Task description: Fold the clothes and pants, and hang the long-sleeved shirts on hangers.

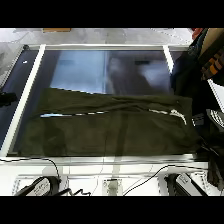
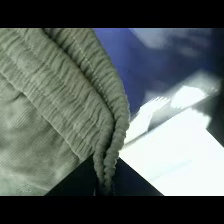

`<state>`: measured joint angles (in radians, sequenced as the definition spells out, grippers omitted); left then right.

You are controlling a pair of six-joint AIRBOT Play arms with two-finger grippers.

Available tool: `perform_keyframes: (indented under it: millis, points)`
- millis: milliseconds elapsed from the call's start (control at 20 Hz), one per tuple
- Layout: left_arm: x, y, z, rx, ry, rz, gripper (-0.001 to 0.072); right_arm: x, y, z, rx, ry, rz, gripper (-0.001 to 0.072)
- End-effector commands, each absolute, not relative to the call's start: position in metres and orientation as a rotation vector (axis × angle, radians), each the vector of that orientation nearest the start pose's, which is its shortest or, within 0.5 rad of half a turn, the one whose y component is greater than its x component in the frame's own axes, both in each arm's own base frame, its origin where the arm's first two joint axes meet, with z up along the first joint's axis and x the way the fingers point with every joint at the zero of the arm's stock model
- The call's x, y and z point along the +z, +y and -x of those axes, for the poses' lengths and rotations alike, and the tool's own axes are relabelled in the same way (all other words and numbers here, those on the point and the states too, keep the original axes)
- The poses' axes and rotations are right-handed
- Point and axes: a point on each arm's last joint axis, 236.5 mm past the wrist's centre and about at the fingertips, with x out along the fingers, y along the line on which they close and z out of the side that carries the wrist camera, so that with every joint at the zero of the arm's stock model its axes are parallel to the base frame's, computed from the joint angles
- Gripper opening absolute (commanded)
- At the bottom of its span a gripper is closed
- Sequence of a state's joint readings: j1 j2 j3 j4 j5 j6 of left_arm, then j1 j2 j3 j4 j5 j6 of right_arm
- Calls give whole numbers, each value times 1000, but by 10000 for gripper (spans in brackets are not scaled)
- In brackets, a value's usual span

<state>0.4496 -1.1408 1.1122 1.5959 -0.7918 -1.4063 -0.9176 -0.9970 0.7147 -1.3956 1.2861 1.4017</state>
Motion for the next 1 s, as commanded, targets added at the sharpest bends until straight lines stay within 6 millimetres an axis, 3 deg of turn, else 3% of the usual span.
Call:
perform_keyframes:
  millis: [0,100,250,400,600,800,950]
  points:
    - [52,189,-377,330,1000,12,163,-20,-167,-125,-673,1441,-626,38]
    - [21,181,-358,302,1146,47,454,-16,-165,-131,-665,1404,-633,38]
    - [-20,182,-331,302,1278,105,467,-15,-165,-145,-645,1346,-653,38]
    - [-53,194,-279,351,1425,224,467,-13,-168,-157,-636,1294,-662,39]
    - [-65,208,-206,389,1541,447,467,-11,-174,-167,-631,1245,-644,39]
    - [-76,205,-168,384,1467,749,468,-8,-173,-178,-615,1197,-665,39]
    - [-89,199,-144,309,1451,780,468,-8,-174,-179,-615,1196,-666,39]
